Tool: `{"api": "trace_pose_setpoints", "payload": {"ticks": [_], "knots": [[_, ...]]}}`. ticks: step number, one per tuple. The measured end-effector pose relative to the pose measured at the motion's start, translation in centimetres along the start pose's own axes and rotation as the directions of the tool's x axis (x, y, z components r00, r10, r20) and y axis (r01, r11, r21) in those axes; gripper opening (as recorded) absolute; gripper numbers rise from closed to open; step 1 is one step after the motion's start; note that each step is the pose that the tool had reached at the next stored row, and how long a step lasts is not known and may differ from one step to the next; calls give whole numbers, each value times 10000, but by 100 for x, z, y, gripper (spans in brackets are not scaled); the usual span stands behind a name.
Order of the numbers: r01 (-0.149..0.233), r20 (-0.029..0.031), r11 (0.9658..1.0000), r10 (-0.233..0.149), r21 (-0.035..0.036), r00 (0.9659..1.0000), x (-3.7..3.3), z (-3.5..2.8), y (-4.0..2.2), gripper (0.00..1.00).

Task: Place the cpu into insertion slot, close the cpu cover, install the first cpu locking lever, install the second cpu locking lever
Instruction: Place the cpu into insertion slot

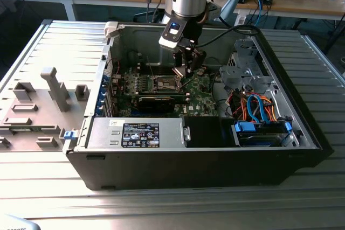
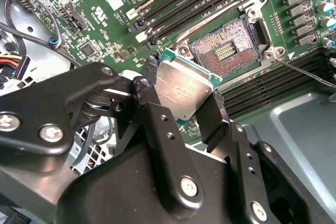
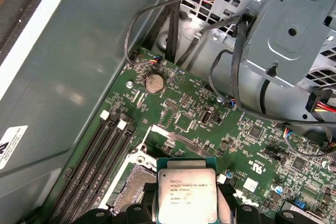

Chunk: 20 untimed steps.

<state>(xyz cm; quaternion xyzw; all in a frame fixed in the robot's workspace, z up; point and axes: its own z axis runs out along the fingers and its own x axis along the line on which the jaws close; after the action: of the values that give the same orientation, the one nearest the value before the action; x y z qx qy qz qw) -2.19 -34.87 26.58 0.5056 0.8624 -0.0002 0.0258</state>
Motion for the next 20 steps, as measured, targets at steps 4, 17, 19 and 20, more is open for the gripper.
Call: {"api": "trace_pose_setpoints", "payload": {"ticks": [4, 17, 19, 20], "knots": [[-21, 0, 10000, 21, 1, 10000, 0, 0, 0, 54], [-51, 2, 10000, 51, 2, 10000, 0, 0, 0, 54], [-113, 3, 9999, 113, 5, 9999, 0, 0, 0, 54], [-149, 4, 9999, 149, 7, 9999, 0, 0, 0, 54]]}}
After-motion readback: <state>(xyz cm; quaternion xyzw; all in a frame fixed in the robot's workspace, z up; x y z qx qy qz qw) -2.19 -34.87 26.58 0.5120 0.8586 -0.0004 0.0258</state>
